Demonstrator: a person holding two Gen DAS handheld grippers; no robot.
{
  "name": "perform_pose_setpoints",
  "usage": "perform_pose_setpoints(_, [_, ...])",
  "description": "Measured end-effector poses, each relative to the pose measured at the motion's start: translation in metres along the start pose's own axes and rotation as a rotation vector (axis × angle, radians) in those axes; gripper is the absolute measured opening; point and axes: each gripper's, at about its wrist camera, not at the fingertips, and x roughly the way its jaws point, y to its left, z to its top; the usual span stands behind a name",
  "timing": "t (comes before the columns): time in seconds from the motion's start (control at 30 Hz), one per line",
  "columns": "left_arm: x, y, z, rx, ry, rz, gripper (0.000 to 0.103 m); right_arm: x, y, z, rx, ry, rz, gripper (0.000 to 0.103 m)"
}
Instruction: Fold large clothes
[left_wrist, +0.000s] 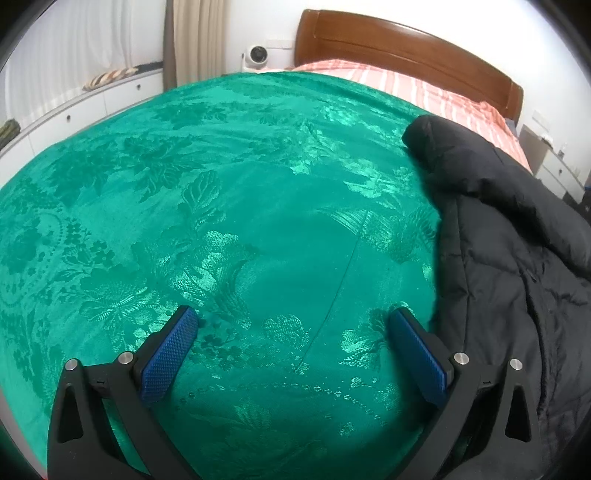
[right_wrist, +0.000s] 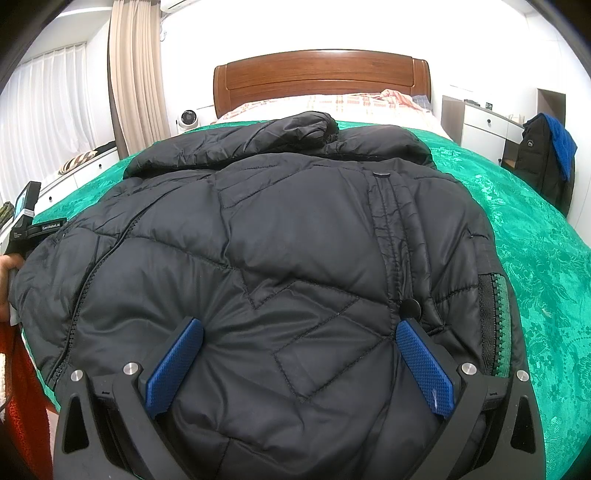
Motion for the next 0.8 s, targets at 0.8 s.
perform_pose_setpoints(0.8, [0.0002, 0.0003, 0.0003, 0.001, 0.0, 0.0, 0.103, 0.0013, -0.001, -0.0001, -0.001, 0.007, 0.0, 0.103])
